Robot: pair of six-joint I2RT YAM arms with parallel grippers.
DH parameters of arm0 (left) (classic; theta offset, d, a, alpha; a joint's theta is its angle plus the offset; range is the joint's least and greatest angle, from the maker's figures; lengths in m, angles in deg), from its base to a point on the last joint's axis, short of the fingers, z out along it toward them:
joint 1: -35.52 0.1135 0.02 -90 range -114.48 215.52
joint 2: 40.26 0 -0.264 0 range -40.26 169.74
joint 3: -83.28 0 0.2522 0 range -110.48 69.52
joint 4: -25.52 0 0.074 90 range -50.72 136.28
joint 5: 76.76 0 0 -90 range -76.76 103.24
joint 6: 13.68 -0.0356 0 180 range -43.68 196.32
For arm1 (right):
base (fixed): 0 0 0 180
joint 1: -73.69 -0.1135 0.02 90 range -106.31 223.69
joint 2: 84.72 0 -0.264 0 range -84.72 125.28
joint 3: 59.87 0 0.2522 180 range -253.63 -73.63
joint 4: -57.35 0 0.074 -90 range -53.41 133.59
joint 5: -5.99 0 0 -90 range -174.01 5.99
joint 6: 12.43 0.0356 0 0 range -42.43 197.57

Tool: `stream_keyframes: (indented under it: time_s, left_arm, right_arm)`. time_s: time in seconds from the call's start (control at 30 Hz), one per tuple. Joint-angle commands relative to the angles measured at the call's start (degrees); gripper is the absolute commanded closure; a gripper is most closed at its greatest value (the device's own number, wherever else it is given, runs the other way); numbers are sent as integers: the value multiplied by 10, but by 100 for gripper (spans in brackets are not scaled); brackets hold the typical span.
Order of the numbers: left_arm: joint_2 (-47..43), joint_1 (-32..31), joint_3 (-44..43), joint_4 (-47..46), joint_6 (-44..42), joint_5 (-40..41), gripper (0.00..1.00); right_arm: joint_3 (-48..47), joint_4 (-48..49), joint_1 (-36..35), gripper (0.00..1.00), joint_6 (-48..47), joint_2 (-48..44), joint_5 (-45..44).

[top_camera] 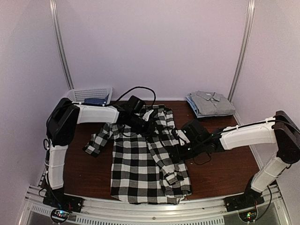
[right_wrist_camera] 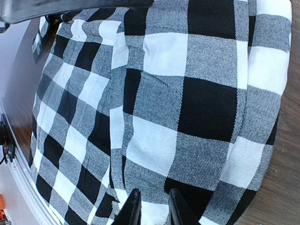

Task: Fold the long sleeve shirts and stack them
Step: Move the 1/3-folded shirt to the center of the board.

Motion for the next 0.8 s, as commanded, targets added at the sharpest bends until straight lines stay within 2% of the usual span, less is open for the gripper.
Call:
stream_keyframes:
  time_s: [0.0,0.23,0.5,0.77]
  left_arm:
    - [51,6,-46,-11,8,35,56]
    - [112,7,-89,-9,18,67,57]
    - [165,5,-132,-30,49,68,59]
    - [236,-5,-245,-25,78,56,59]
  right_arm:
    - [27,46,-7,77,20,11,23]
    - [68,79,-8,78,31,41,37]
    - [100,74,-1,78,36,40,10]
    - [145,54,58,78,17,-4,0]
